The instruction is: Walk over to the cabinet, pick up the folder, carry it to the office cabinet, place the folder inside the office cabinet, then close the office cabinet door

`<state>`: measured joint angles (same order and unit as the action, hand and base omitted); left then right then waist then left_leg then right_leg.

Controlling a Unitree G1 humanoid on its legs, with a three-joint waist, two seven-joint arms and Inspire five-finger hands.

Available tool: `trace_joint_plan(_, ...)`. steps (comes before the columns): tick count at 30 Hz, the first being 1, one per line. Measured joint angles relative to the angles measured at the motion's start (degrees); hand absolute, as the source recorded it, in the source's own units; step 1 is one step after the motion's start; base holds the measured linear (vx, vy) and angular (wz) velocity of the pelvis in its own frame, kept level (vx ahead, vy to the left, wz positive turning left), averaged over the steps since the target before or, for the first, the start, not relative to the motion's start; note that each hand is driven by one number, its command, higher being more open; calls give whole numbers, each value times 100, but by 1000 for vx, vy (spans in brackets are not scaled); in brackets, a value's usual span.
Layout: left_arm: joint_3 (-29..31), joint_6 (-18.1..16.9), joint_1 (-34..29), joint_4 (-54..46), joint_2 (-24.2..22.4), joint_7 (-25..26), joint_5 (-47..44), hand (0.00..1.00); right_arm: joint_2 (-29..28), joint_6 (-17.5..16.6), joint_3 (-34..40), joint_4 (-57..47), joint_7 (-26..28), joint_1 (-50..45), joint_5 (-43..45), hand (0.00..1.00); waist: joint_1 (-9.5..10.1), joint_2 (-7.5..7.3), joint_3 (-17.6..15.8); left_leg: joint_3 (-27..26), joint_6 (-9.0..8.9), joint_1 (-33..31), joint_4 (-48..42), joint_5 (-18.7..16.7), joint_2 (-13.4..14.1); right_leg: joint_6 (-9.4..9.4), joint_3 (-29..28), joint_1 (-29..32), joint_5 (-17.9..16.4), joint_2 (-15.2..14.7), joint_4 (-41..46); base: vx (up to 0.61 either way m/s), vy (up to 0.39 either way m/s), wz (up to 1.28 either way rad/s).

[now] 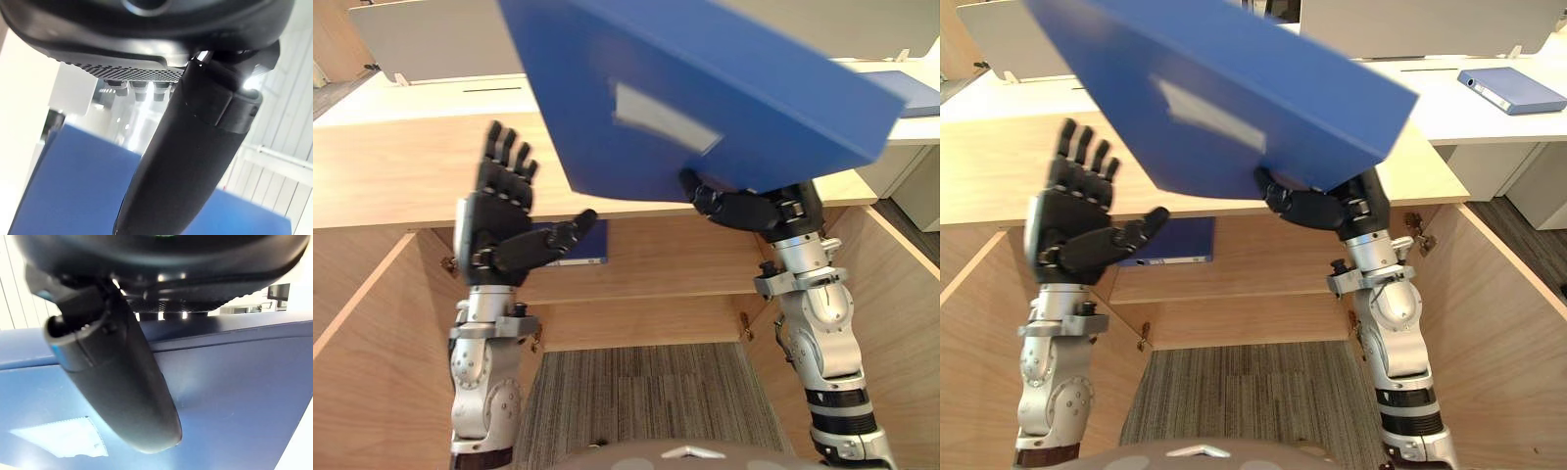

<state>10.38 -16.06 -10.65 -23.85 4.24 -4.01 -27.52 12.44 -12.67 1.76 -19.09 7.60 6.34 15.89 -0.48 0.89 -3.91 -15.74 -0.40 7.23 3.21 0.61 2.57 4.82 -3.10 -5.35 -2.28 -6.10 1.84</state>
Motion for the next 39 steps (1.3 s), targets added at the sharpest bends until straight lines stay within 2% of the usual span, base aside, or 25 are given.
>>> trace_joint_plan(6, 826, -148, -536, -142, -723, 744, 229, 100, -403, -129, 176, -297, -15, -484, 19, 0, 12, 3, 4, 181, -7, 63, 176, 88, -10, -1, 190, -130, -4, 3, -93, 1, -10, 15)
trace_joint_plan(13, 1142, -135, -1063, 195, -809, 1063, 504, 100, -605, -126, 168, -308, 79, -977, 241, 0, 33, -6, 4, 289, -12, 48, 180, 97, -26, 2, 329, -176, -41, -19, -111, -17, -10, 10)
trace_joint_plan(19, 1004, 153, -1260, 1309, -865, 948, 679, 100, -727, -99, 115, -306, 153, -1267, 683, 0, 25, -84, -32, 423, -24, -40, 183, 131, -49, 24, 460, -151, -100, -44, -111, -17, -16, 11)
trace_joint_plan(25, 782, 376, -1295, 2303, -871, 851, 805, 100, -772, 41, -147, -243, 255, -1586, 695, 0, 15, -188, -10, 435, -25, -137, 182, 133, -48, 24, 471, -69, -99, -42, -121, 0, 0, 0)
trace_joint_plan(34, 804, 543, -1249, 3762, -855, 984, 814, 100, -734, 146, -581, 237, 312, -1923, 693, 0, 9, -217, -22, 403, -29, -160, 181, 129, -47, 24, 444, -20, -99, -40, -121, -8, -2, -2)
trace_joint_plan(39, 782, 568, -902, 5177, -721, 985, 1515, 100, -426, 159, -1011, 443, 320, -1985, 691, 0, 7, -218, -21, 350, -29, -212, 181, 129, -41, 23, 399, 66, -97, -37, -116, -18, -2, -5)
